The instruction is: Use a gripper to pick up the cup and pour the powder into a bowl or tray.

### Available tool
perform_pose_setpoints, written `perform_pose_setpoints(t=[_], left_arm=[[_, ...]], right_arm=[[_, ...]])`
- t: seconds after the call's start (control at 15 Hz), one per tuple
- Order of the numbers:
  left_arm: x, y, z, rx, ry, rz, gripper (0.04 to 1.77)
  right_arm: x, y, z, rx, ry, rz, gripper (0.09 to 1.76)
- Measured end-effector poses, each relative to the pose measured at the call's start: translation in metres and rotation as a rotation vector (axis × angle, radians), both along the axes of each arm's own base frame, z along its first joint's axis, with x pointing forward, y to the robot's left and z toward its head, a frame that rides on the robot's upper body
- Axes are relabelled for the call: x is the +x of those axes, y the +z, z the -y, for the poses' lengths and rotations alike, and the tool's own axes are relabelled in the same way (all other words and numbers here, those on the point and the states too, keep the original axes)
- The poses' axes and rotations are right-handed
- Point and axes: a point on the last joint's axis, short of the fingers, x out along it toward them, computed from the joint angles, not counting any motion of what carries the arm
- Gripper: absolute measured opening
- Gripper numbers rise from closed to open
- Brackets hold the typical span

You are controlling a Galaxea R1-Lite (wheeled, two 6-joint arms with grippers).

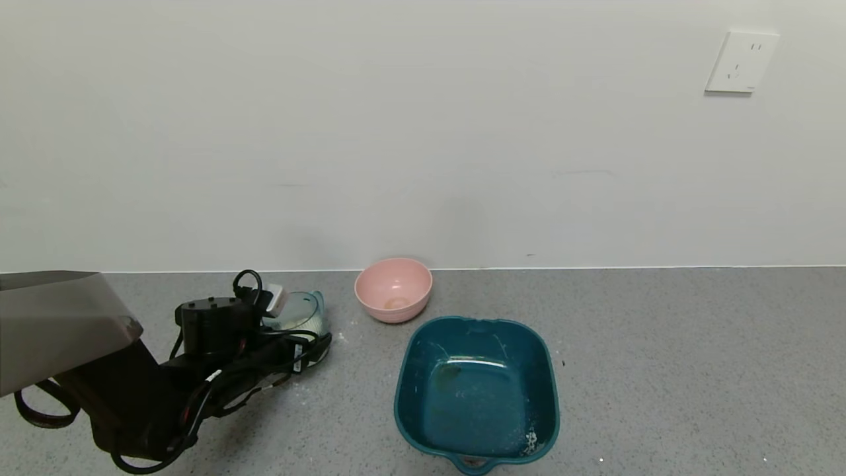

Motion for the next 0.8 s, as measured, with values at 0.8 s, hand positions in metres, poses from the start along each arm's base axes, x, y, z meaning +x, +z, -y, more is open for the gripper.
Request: perform_pose_setpoints(t=[0.8], left_arm=[[0.0036,0.0005,0.0013,0.002,0.005,0.014,1.31]], right_arm=[[0.0000,0.0000,0.0000,0.000,0.000,0.000,1.71]])
